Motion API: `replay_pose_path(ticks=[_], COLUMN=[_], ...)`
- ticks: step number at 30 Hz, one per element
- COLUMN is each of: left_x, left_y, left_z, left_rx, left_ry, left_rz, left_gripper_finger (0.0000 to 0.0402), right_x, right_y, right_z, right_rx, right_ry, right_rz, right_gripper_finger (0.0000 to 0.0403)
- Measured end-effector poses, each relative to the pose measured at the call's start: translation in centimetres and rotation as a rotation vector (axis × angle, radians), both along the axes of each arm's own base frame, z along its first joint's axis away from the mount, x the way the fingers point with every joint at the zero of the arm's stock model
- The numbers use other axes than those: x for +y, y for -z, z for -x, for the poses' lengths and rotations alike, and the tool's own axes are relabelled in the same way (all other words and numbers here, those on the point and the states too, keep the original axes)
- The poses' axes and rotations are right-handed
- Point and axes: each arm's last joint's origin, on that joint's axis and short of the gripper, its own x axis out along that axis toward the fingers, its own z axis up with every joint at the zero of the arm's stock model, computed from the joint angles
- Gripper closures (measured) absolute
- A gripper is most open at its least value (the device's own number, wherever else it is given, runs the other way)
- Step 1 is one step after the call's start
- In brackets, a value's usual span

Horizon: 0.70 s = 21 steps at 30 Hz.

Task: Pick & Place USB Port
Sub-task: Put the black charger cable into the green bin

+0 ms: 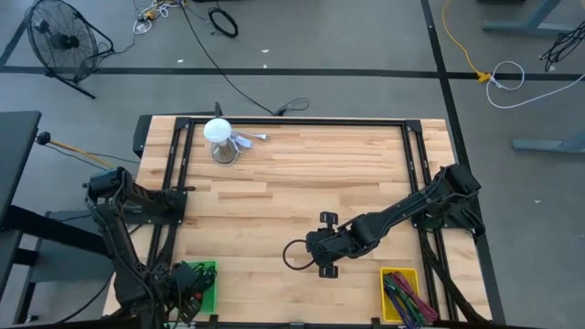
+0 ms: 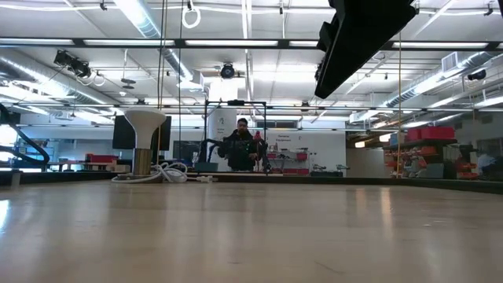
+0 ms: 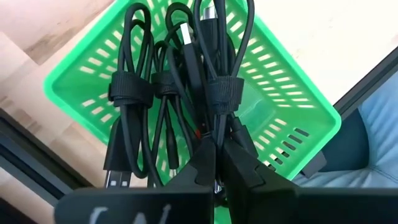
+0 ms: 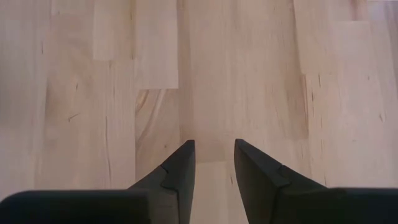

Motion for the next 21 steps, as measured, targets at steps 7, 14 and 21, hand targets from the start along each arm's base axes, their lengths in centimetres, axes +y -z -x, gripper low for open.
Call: replay_pose_path(ticks=[7, 14, 21], left_x=[-0.08, -0.34, -0.24], left_y=[0.00, -0.03, -0.05], left_z=[0.03, 0.02, -0.09], left_rx=[0.007, 0.014, -0.026], left_ry=[-0.001, 0.057, 0.064], left_rz=[0.010, 0.024, 0.000], left_gripper_finger=[0.0378, 0.0320, 0.0302], right_x=[0.00, 0.00, 0.00], right_y=[0.00, 0.00, 0.00], right_z=[0.00, 0.00, 0.00], right_rx=[0.000, 0.000, 0.000], right_ry=[0.000, 0.000, 0.000], right_rz=[0.000, 0.000, 0.000], right_gripper_finger=[0.0292, 0.0292, 0.0292])
